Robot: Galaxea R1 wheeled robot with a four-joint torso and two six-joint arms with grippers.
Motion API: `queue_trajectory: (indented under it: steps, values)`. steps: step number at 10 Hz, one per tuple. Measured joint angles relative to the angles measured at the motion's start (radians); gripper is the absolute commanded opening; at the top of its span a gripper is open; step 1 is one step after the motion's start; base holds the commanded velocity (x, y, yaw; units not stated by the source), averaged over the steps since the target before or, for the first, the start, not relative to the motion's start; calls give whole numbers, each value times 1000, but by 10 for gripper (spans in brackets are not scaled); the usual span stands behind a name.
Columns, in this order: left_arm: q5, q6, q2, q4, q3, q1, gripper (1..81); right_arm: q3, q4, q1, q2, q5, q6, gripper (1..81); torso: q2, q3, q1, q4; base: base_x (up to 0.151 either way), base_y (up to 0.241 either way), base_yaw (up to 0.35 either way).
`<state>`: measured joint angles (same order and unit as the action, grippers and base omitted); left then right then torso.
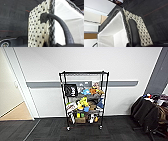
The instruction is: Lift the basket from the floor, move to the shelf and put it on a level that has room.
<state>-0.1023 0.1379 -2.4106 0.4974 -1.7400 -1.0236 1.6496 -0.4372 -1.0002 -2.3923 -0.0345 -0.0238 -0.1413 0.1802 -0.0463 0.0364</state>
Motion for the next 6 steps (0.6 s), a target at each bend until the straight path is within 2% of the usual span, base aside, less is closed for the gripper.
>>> queue_trajectory:
  steps: [3,6]
  values:
    - [1,6,-5,-9,-1,-1,10,-17,0,-31,8,-54,0,10,0,0,0,0,0,0,0]
    - [-1,7,-4,-13,-1,-1,10,-27,0,-42,10,-76,0,10,0,0,0,0,0,0,0]
